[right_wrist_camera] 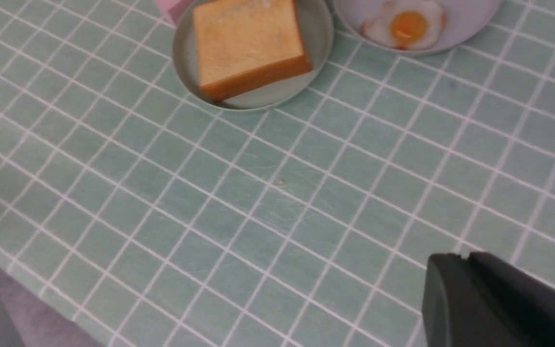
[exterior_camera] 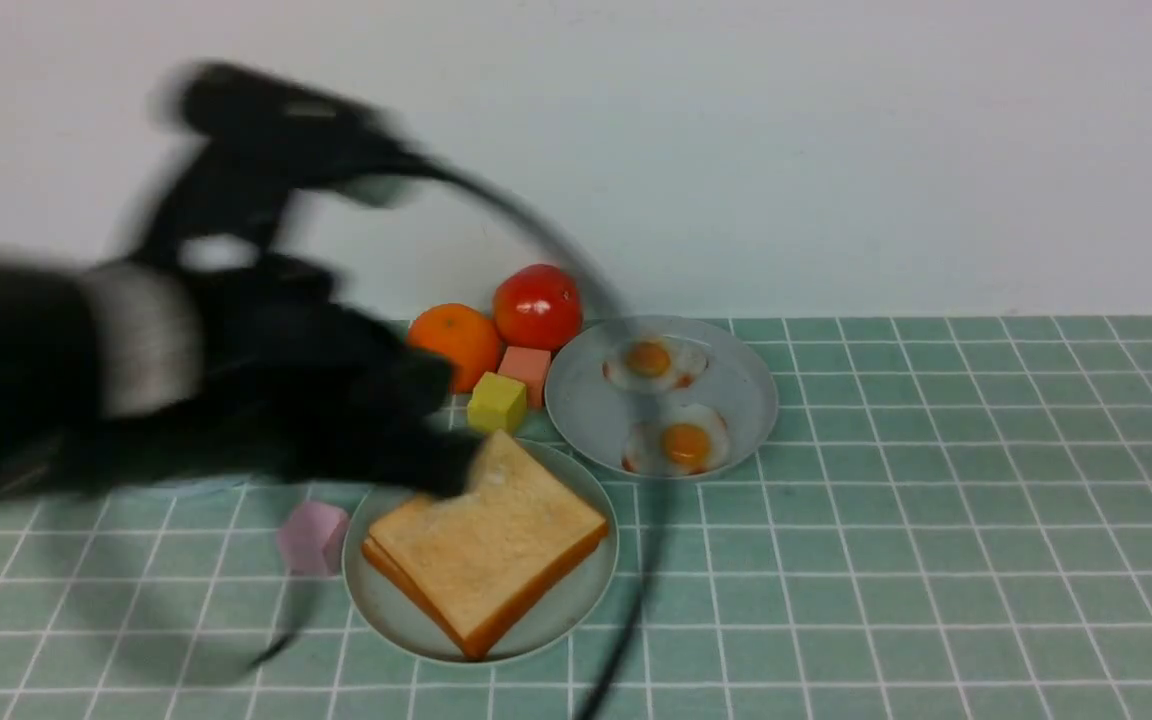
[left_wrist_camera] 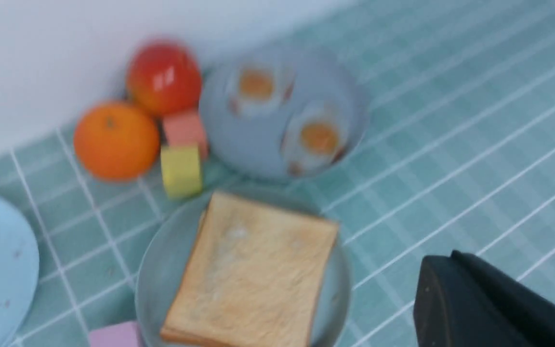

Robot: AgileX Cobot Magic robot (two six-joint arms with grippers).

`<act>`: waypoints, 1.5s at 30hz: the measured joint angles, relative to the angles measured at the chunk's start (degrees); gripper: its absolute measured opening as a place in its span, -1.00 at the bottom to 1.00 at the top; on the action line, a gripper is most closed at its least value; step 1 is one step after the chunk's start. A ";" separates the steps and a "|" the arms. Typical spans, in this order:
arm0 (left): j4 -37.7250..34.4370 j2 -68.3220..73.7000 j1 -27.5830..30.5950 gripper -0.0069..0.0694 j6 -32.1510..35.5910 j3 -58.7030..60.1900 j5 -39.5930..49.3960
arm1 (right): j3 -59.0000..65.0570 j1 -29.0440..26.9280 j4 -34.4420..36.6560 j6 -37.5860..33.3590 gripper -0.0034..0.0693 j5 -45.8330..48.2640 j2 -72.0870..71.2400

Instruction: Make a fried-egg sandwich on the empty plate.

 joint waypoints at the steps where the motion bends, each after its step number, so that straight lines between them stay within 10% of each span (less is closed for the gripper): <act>1: -0.73 -5.83 0.00 -0.85 0.00 4.44 -2.94 | 0.00 0.00 -1.54 1.32 -0.74 0.49 -1.14; 15: -3.95 -39.11 0.00 -0.85 0.00 38.47 -29.41 | 9.02 0.00 -13.73 19.57 -0.94 1.28 -21.51; 40: -4.09 -39.59 0.00 -0.85 0.00 40.59 -23.16 | 42.80 0.00 -20.23 25.23 -0.93 -27.98 -27.55; 45: -4.04 -39.59 0.00 -0.85 0.00 40.59 -23.05 | 49.01 -7.94 -23.14 24.32 -0.94 -38.56 -34.26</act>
